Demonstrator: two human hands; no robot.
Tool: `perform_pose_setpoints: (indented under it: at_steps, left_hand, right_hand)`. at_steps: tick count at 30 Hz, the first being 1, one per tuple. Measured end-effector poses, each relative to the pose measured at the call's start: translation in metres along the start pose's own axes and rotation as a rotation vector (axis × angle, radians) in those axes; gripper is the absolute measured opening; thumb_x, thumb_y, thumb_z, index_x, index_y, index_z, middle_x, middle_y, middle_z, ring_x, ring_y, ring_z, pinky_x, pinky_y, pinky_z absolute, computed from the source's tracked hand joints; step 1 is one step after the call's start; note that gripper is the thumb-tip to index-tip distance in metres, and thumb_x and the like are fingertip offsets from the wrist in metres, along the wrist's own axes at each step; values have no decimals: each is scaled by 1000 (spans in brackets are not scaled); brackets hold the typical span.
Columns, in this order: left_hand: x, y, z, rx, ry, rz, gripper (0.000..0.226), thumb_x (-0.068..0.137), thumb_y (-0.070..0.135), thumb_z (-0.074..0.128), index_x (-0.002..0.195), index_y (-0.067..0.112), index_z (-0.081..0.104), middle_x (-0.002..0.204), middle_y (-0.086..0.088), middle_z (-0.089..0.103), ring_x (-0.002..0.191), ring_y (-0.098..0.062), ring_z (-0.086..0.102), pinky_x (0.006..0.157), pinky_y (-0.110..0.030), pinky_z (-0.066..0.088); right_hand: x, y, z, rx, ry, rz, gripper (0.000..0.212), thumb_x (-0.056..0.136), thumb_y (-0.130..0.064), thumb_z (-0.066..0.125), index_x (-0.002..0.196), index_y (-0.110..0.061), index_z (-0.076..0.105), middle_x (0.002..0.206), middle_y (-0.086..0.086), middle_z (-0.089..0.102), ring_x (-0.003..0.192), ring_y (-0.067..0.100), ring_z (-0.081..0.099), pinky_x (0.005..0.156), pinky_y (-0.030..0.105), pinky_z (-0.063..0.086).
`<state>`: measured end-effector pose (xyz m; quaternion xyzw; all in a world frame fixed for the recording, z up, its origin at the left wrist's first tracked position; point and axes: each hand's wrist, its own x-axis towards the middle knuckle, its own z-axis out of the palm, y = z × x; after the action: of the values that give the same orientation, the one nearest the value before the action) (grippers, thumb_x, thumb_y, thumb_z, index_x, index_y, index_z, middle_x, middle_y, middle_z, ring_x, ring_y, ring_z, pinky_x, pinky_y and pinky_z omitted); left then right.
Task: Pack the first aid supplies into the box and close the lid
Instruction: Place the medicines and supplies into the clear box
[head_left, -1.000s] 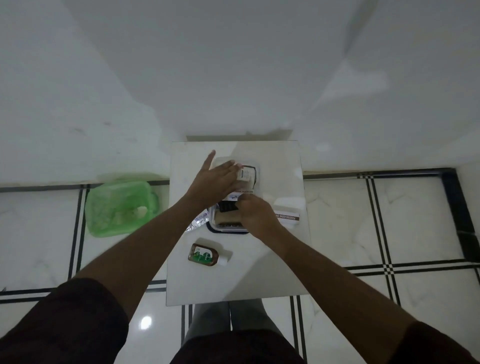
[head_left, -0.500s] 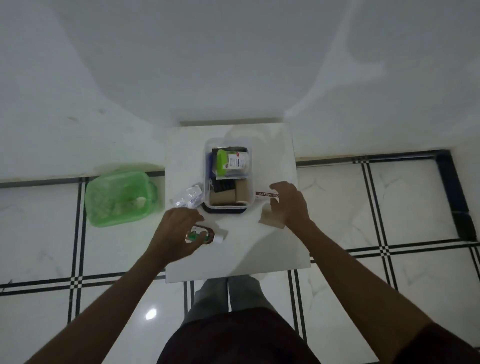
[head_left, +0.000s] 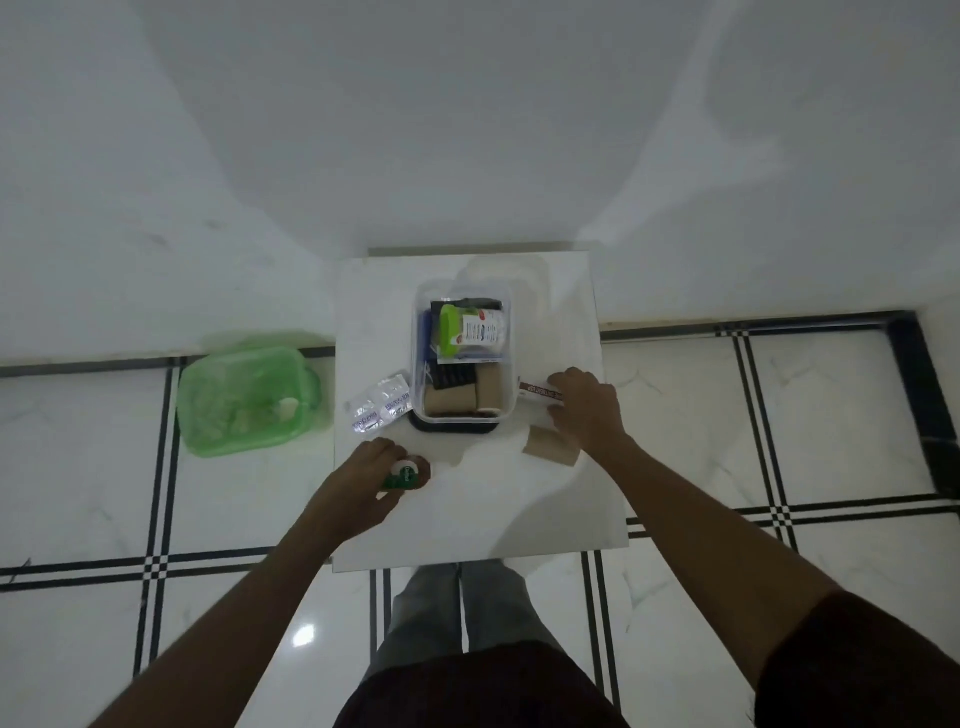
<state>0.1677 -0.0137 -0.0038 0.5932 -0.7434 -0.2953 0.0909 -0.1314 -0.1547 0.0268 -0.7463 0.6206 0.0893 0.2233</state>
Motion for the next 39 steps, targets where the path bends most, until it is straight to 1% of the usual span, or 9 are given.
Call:
perform_pose_setpoints:
  at_steps: [5,9,17,21,24,29,33,36,39]
  left_hand:
    - [-20,8,-39,-73,231,-52,47,78,31,63,118,8,56,114,-10,58,102,-21,55,88,-24,45]
    - [-5,23,-75,37,372,30,46,78,32,64,116,5,60,110,-12,61,101,-24,53,88,-33,46]
    - [73,68,-68,195,158,130,60,60,19,86,113,4,62,107,-16,68,93,-35,64,81,-46,53]
    - [83,67,-60,245,115,81,58,71,23,79,125,12,59,124,-10,65,117,-33,58,106,-67,24]
    - [91,70,-64,197,-13,-29,52,84,30,67,132,21,52,137,-3,55,132,-25,43,112,-64,8]
    - [101,75,-61,38,-66,-194,41,86,34,63,126,28,58,137,-1,56,130,-23,43,112,-60,14]
    - [105,74,-53,106,-75,-134,29,91,27,57,119,29,63,131,3,61,127,-20,49,115,-57,3]
    - [103,71,-55,141,-37,-87,22,91,29,57,108,28,70,116,5,70,116,-19,59,116,-53,2]
    - [89,57,-52,173,108,21,18,88,29,61,99,22,73,102,1,75,100,-20,68,113,-58,14]
  right_hand:
    - [-11,2,-21,197,160,-32,31,84,-18,64,113,-9,58,103,12,62,96,32,56,70,33,45]
    - [-10,-10,-45,277,231,-151,39,84,-13,64,122,-13,54,111,12,62,102,32,53,78,29,38]
    - [4,-68,-66,181,100,-387,37,88,-8,56,125,-7,52,118,17,57,105,28,49,84,35,48]
    - [14,-76,-60,164,59,-349,42,84,-10,60,125,-6,53,118,18,57,105,33,49,86,49,50]
    - [21,-79,-57,121,40,-347,39,85,-16,60,123,-10,56,120,16,59,109,32,49,88,48,47]
    - [30,-85,-58,158,8,-362,31,86,-17,62,116,-11,63,120,13,64,113,30,54,97,44,44]
    - [30,-90,-51,120,-55,-428,18,80,-10,64,96,-7,71,95,14,72,90,31,64,81,35,52]
    - [27,-88,-41,127,-7,-427,17,82,-8,63,98,-7,70,97,15,71,88,30,65,80,33,52]
    - [24,-84,-35,91,9,-469,18,86,-6,57,99,-5,69,102,15,70,94,31,65,81,38,56]
